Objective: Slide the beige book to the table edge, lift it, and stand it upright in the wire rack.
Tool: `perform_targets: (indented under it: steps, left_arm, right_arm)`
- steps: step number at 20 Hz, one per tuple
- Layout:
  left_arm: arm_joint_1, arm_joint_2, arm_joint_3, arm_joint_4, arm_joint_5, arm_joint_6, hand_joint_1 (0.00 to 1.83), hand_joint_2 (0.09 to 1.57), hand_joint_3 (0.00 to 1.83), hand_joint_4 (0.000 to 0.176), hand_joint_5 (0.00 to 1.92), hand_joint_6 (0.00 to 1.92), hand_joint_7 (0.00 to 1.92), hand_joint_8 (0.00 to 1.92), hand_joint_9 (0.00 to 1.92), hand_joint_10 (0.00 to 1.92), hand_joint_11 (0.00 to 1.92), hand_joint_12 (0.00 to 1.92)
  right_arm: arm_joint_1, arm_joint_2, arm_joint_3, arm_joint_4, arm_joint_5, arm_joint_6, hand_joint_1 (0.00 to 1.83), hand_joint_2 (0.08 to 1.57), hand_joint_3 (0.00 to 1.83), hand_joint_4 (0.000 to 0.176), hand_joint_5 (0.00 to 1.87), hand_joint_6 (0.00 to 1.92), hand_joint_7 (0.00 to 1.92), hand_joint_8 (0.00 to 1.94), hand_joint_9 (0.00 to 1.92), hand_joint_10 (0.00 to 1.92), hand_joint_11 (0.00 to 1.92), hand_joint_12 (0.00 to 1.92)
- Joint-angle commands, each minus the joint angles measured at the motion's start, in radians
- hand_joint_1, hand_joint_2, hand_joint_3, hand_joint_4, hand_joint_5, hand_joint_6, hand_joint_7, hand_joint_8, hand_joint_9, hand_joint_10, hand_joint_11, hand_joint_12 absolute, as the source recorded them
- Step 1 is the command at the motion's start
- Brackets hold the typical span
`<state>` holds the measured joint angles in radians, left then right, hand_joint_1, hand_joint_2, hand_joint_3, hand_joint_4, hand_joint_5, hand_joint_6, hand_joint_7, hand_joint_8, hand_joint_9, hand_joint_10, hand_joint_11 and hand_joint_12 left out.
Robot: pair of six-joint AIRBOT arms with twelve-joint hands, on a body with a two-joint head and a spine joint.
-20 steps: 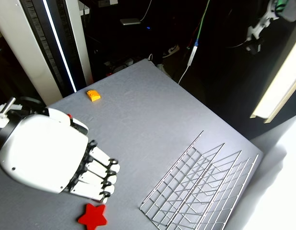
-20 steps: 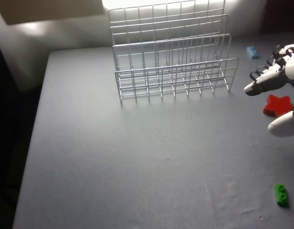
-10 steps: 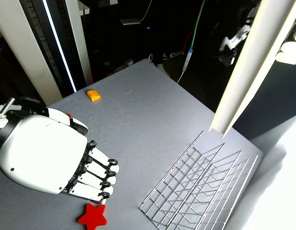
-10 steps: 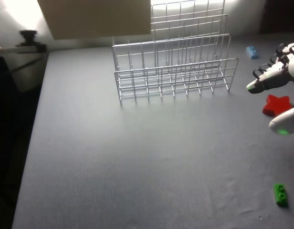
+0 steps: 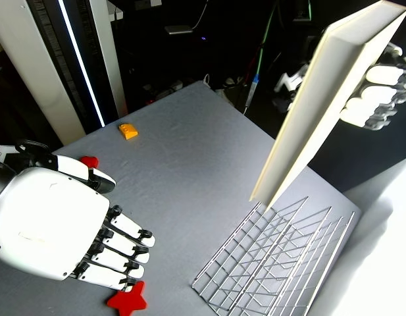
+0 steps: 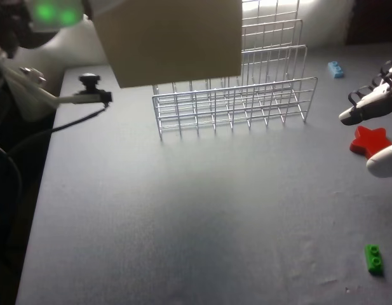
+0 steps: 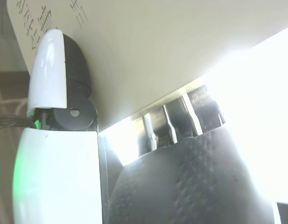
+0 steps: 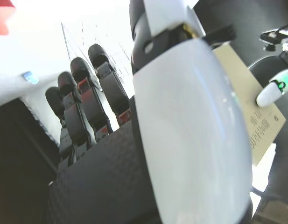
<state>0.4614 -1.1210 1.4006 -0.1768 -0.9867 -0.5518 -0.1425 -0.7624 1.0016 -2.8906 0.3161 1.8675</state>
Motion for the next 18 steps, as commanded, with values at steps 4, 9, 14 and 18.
perform_targets:
  steps: [4, 9, 14, 18]
  left_arm:
    - [-0.014, -0.054, 0.063, -0.032, -0.147, -0.024, 1.47, 1.23, 0.00, 0.000, 0.68, 1.32, 0.58, 1.33, 0.68, 1.45, 0.66, 1.71]
    - [-0.016, -0.106, 0.114, -0.032, -0.148, -0.035, 1.47, 1.23, 0.00, 0.000, 0.70, 1.30, 0.58, 1.35, 0.68, 1.44, 0.65, 1.71]
    - [-0.014, -0.143, 0.132, -0.031, -0.150, -0.044, 1.47, 1.23, 0.00, 0.000, 0.69, 1.32, 0.59, 1.35, 0.70, 1.44, 0.63, 1.69]
    - [-0.019, -0.190, 0.174, -0.031, -0.163, -0.051, 1.47, 1.23, 0.00, 0.000, 0.71, 1.29, 0.60, 1.33, 0.72, 1.42, 0.62, 1.71]
  right_arm:
    - [0.001, 0.016, 0.003, -0.002, -0.096, 0.014, 0.28, 1.13, 0.00, 0.000, 0.30, 0.00, 0.30, 0.00, 0.29, 0.00, 0.00, 0.78]
    - [0.002, 0.018, 0.005, -0.002, -0.093, 0.003, 0.26, 1.13, 0.00, 0.000, 0.30, 0.00, 0.31, 0.00, 0.29, 0.00, 0.00, 0.76]
    - [0.002, 0.018, 0.004, -0.002, -0.093, 0.008, 0.27, 1.12, 0.00, 0.000, 0.30, 0.00, 0.30, 0.00, 0.29, 0.00, 0.00, 0.77]
    - [0.001, 0.018, 0.004, -0.002, -0.093, 0.009, 0.30, 1.12, 0.00, 0.000, 0.31, 0.00, 0.31, 0.00, 0.30, 0.00, 0.00, 0.80]
